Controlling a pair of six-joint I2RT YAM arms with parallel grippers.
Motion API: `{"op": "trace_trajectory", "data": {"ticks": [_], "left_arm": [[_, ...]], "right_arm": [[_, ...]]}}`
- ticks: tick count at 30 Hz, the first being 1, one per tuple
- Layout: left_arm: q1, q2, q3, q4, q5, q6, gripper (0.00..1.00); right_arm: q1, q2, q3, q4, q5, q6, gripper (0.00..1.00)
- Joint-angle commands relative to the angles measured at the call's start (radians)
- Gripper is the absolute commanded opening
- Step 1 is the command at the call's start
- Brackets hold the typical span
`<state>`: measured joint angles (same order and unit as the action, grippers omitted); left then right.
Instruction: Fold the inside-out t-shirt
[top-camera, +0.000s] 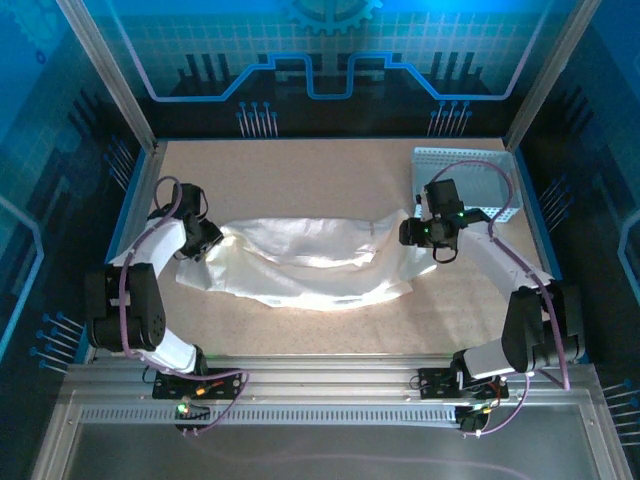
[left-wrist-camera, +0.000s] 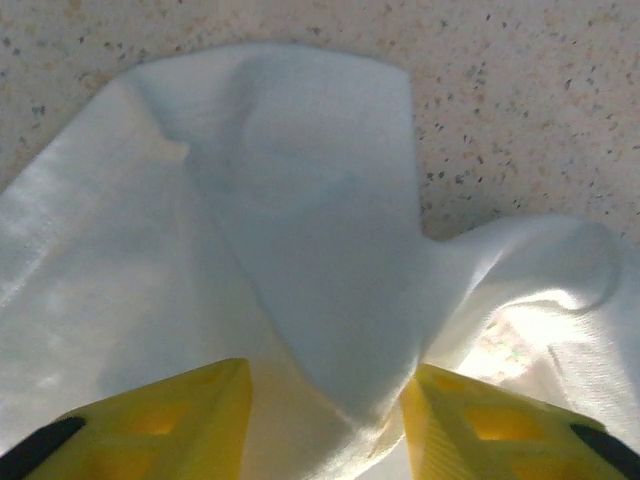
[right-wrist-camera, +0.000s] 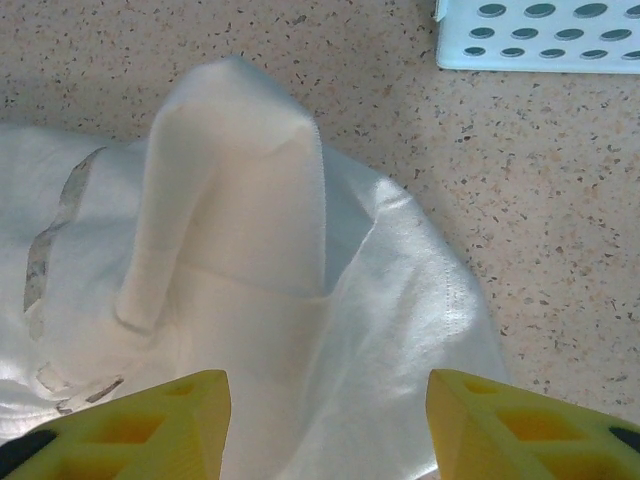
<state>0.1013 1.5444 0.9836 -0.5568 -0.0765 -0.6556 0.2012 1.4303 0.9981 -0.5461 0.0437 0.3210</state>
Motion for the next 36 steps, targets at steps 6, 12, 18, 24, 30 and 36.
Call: {"op": "trace_trajectory", "data": {"ticks": [6, 12, 18, 24, 30, 36], "left_arm": [[0.027, 0.025, 0.034, 0.021, -0.01, 0.003, 0.14], [0.057, 0.0, 0.01, 0.033, -0.016, 0.0, 0.0], [0.078, -0.074, -0.023, 0.032, -0.026, -0.008, 0.0], [0.088, -0.101, -0.021, 0.013, -0.036, 0.002, 0.0], [0.089, -0.102, -0.024, 0.017, -0.024, -0.004, 0.0], [0.089, -0.112, -0.023, 0.012, -0.023, -0.003, 0.0]], "right_arm": [[-0.05, 0.012, -0.022, 0.05, -0.009, 0.028, 0.57], [-0.074, 0.126, 0.011, 0.087, -0.041, 0.056, 0.55], [-0.061, 0.157, -0.003, 0.187, -0.167, 0.051, 0.53], [-0.043, 0.081, -0.019, 0.188, -0.168, 0.061, 0.54], [-0.044, 0.051, -0.018, 0.203, -0.171, 0.047, 0.55], [-0.04, 0.161, 0.039, 0.187, -0.187, 0.041, 0.44]]}}
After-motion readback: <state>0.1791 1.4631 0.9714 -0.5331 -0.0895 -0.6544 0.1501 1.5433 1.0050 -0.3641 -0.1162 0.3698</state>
